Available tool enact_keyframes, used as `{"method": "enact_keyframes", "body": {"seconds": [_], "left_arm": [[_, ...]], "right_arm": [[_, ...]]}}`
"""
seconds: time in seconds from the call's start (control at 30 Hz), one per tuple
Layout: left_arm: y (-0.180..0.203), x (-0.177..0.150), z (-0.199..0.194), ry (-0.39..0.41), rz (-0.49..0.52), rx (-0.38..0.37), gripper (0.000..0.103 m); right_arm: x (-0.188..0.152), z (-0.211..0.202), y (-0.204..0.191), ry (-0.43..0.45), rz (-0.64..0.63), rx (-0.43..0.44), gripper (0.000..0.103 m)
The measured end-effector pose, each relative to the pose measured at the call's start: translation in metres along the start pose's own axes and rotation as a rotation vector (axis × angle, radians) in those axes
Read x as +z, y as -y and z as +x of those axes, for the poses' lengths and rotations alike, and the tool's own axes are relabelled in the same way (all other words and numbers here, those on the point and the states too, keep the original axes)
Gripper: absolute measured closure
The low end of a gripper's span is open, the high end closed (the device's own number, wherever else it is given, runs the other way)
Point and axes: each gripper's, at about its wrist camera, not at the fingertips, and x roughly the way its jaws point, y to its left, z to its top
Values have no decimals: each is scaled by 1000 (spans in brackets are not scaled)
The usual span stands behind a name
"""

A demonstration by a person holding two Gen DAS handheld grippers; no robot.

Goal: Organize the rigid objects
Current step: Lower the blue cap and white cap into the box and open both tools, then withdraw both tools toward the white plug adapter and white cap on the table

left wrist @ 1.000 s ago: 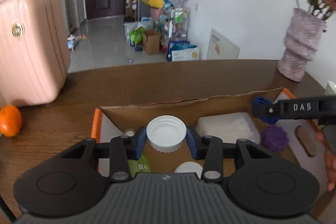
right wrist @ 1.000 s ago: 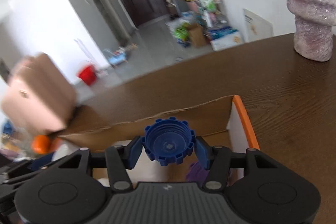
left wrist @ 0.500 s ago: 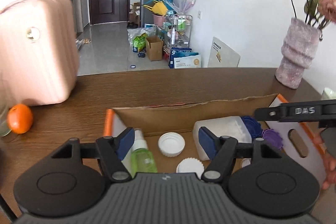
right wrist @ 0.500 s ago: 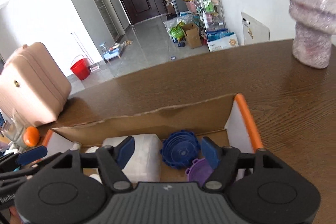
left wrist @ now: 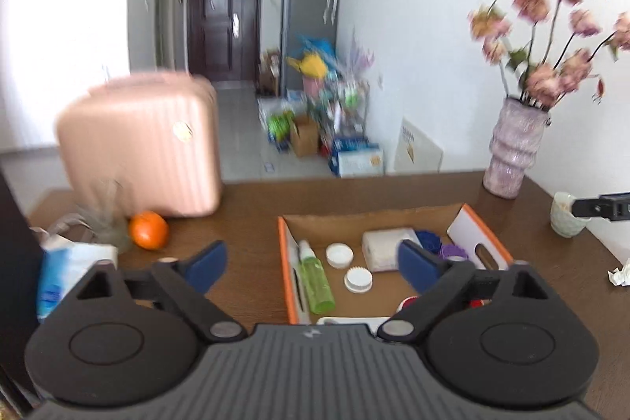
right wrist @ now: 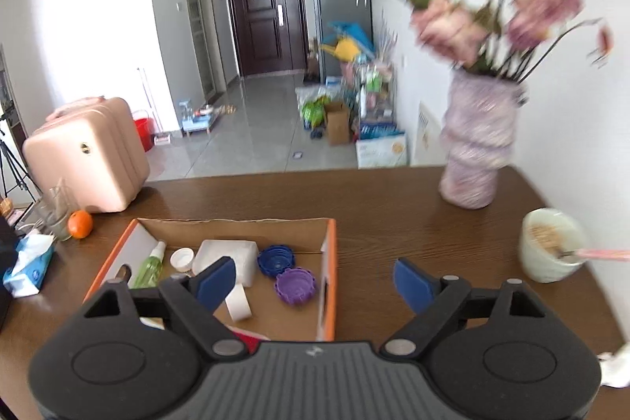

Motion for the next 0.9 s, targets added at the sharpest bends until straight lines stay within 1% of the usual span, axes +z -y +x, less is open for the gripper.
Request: {"method": "enact_keyframes", "body": {"seconds": [0.1, 0.17, 0.23, 0.3, 0.43, 0.57, 0.63, 0.73, 0.8, 0.83, 0.9], "left_arm": [[9, -9, -45, 73, 28, 18, 0], [18, -16, -73, 120, 59, 29, 0], [25, -23, -97, 155, 85, 36, 0], [32, -29, -118, 179, 90, 48, 0], [39, -39, -154, 216, 93, 48, 0], [44, -52, -178, 230, 86, 44, 0], [43, -63, -192, 235, 76, 43, 0], [42, -89, -209, 244, 55, 57, 0], [36, -119, -224, 251, 13, 42, 0], [33, -138, -233, 255, -2, 15, 0], [31, -175, -245, 249, 3, -51, 0]], "right_arm": [[-18, -48, -2, 62, -34, 44, 12], [-31, -76, -5, 99, -60, 73, 6], [-43, -102, -11, 145, -82, 72, 4], [-52, -123, -17, 185, -105, 65, 3], [-64, -156, -28, 219, -133, 79, 3], [-78, -185, -34, 250, -126, 96, 3], [-87, -197, -35, 264, -118, 108, 3], [-110, -212, -35, 281, -91, 138, 3], [-133, -222, -33, 285, -62, 165, 2], [-146, -227, -32, 288, -51, 185, 1], [-178, -234, -30, 291, -36, 235, 0]]}}
